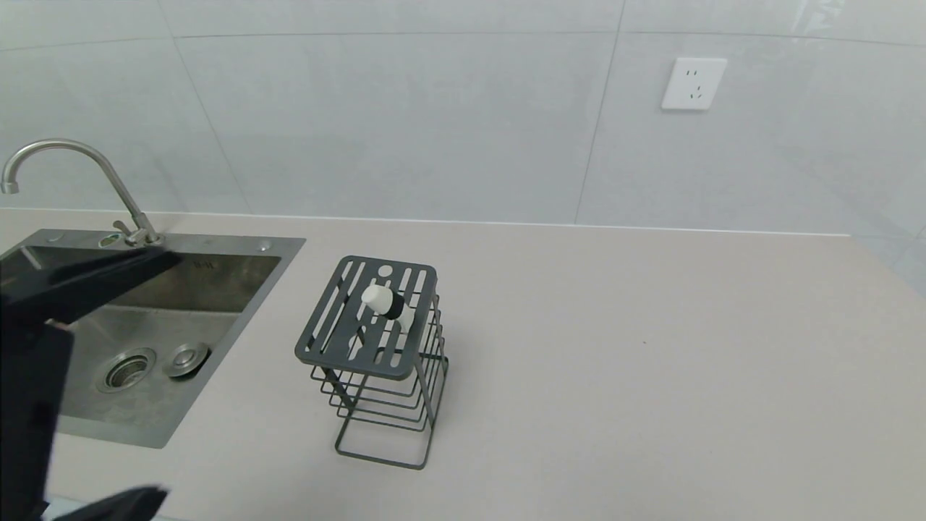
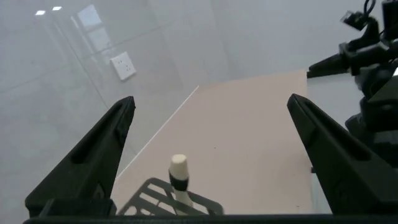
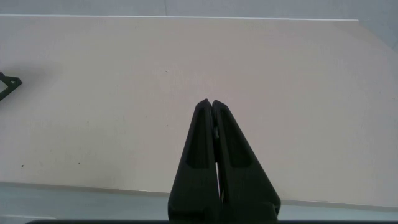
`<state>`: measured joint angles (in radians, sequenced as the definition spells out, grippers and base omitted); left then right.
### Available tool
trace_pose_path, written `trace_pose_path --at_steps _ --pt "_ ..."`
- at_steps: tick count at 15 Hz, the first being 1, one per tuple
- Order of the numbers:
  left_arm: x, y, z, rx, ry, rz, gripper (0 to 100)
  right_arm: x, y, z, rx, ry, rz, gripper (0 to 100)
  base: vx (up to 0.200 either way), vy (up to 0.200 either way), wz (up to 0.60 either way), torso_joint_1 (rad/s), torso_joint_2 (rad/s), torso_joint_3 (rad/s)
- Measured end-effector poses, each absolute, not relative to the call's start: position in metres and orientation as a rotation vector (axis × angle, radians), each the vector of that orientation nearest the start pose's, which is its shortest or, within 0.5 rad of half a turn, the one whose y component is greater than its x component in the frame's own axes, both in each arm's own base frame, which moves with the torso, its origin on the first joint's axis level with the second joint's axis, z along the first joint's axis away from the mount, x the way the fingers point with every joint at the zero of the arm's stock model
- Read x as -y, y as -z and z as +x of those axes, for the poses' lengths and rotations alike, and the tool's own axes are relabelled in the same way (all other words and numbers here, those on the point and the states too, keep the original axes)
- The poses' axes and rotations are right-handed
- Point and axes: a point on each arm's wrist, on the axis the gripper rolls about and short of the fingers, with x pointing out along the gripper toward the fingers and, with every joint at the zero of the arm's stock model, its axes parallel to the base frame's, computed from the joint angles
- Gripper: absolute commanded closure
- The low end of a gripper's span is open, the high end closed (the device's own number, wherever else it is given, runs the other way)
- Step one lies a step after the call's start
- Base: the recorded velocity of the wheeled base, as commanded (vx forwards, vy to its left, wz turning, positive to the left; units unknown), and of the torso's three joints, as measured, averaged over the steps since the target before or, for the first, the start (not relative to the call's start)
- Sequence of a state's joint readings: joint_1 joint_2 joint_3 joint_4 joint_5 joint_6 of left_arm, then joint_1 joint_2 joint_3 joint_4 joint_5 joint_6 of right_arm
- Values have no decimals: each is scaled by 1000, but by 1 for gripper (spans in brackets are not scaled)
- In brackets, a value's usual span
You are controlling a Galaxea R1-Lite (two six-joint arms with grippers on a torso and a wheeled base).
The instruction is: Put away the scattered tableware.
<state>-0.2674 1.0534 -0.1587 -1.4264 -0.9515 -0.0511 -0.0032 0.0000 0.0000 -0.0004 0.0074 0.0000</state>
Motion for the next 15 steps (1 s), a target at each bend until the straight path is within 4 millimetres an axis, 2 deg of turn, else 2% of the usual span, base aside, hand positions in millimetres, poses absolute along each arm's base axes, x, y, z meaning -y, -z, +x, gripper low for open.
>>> trace_pose_path --at_steps 2,4,7,9,11,13,15 --pt "29 -207 50 439 1139 63 0 0 -75 -23 0 -4 0 100 0 0 0 0 0 0" --pt "20 -183 16 329 1050 -26 0 0 -75 -23 0 -4 0 100 0 0 0 0 0 0" --pt "16 -137 -14 203 891 -78 0 0 -75 -23 0 -4 0 100 0 0 0 0 0 0" --pt "15 -109 -18 104 739 -50 0 0 -75 -23 0 -3 -2 100 0 0 0 0 0 0" --pt "12 -90 -18 27 487 29 0 0 -75 -23 0 -2 -4 100 0 0 0 0 0 0" --pt "4 -84 -17 -8 138 69 0 0 -75 -23 0 -3 -5 100 0 0 0 0 0 0" --pt "2 -78 -18 -59 7 39 0 0 -75 -23 0 -3 -6 100 0 0 0 0 0 0"
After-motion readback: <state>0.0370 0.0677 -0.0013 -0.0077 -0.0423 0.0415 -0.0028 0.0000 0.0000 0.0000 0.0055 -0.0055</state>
